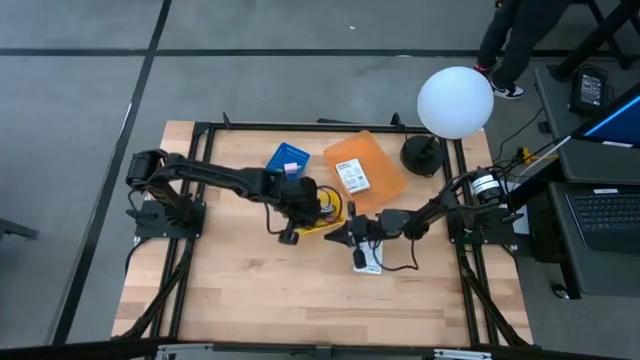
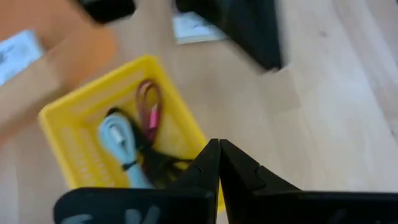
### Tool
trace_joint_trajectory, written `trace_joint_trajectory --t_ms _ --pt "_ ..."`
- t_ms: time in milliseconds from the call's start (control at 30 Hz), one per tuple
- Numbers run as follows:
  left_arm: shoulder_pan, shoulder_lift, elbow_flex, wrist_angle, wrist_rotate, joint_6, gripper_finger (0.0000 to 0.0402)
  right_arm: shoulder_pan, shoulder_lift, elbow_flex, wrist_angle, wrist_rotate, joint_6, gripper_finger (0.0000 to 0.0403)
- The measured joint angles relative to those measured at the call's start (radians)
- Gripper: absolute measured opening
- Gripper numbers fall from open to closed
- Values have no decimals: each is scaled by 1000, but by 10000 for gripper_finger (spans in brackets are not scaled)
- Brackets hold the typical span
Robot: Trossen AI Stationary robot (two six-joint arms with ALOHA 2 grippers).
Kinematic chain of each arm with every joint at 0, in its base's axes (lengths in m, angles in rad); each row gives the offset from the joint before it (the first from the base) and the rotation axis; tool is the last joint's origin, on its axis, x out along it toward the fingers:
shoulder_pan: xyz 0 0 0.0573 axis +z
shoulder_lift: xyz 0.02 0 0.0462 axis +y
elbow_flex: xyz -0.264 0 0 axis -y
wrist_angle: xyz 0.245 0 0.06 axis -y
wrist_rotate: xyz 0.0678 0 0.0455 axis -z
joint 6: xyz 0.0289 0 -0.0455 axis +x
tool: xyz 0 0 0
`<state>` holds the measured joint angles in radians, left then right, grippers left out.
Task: Pick and place items into bin
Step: Put the white card reader box into the orange bin
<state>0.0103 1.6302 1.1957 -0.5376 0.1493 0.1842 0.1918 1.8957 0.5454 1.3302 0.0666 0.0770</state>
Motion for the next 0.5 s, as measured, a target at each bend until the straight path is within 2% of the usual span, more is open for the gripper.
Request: trace_joint_trajectory --t_ms 133,333,500 --pt "-40 0 -2 38 0 30 3 48 -19 58 -224 83 37 0" --pt "-90 -5 -90 234 7 47 2 146 -126 164 -621 158 120 0" --pt "-136 -5 -158 382 6 43 1 251 -223 194 -889 356 241 0"
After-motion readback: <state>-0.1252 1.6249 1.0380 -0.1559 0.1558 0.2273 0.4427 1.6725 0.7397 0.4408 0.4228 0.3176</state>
